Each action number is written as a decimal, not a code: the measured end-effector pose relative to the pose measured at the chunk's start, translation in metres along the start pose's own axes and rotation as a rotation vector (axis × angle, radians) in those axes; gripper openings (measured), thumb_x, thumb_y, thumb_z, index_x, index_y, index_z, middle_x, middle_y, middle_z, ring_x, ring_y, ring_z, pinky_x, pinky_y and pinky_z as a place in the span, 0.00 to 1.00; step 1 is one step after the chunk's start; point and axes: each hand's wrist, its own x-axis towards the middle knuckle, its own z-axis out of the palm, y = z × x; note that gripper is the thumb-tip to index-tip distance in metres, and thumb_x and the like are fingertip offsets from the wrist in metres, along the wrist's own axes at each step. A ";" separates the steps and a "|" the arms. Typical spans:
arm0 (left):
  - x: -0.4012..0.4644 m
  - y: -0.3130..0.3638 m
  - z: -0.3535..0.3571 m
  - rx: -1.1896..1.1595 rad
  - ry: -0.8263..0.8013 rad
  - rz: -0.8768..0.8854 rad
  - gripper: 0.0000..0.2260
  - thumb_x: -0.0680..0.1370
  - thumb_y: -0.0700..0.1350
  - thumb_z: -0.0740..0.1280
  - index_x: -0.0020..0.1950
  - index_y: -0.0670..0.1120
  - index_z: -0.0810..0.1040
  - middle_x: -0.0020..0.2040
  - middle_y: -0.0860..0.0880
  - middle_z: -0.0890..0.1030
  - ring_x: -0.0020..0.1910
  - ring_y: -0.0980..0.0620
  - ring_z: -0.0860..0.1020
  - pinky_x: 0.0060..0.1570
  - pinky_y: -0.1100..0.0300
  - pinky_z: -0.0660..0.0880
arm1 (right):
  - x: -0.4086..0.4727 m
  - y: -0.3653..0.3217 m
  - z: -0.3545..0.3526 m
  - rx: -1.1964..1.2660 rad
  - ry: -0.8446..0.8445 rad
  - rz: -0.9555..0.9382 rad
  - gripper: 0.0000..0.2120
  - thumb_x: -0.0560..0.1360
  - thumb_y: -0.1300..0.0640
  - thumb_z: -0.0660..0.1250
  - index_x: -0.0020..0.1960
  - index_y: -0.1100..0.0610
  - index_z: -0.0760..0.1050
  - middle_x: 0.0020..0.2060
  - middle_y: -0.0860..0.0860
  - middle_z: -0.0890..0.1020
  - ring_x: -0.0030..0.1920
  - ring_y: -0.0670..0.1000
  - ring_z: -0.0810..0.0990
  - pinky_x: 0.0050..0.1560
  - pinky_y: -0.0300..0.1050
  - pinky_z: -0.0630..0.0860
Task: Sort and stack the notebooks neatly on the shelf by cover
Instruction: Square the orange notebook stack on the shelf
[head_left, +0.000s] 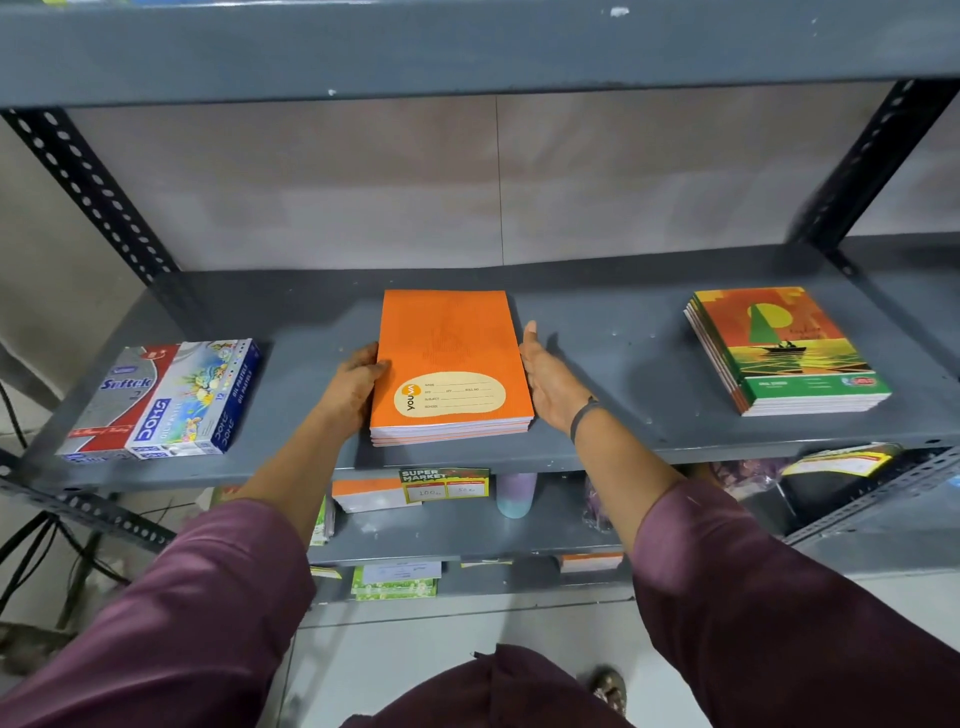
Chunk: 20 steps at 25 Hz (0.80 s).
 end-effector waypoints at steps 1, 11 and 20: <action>-0.001 -0.001 0.005 -0.005 -0.008 -0.001 0.17 0.81 0.39 0.55 0.69 0.45 0.68 0.58 0.43 0.76 0.40 0.48 0.78 0.43 0.49 0.76 | -0.001 -0.001 -0.005 -0.008 0.005 -0.001 0.30 0.78 0.37 0.44 0.67 0.53 0.71 0.61 0.56 0.79 0.52 0.53 0.80 0.50 0.47 0.77; 0.000 -0.007 0.065 0.015 -0.079 -0.002 0.16 0.80 0.37 0.55 0.68 0.42 0.69 0.56 0.43 0.76 0.40 0.49 0.77 0.49 0.48 0.76 | -0.009 0.000 -0.062 -0.011 0.104 0.024 0.31 0.76 0.34 0.50 0.71 0.52 0.67 0.60 0.53 0.79 0.58 0.56 0.79 0.62 0.56 0.75; -0.024 -0.003 0.133 0.574 0.417 0.673 0.21 0.78 0.39 0.57 0.72 0.40 0.63 0.73 0.40 0.66 0.72 0.42 0.65 0.69 0.53 0.64 | -0.035 -0.018 -0.107 -1.241 0.527 -0.494 0.21 0.80 0.51 0.55 0.69 0.59 0.68 0.65 0.57 0.76 0.66 0.58 0.72 0.64 0.53 0.70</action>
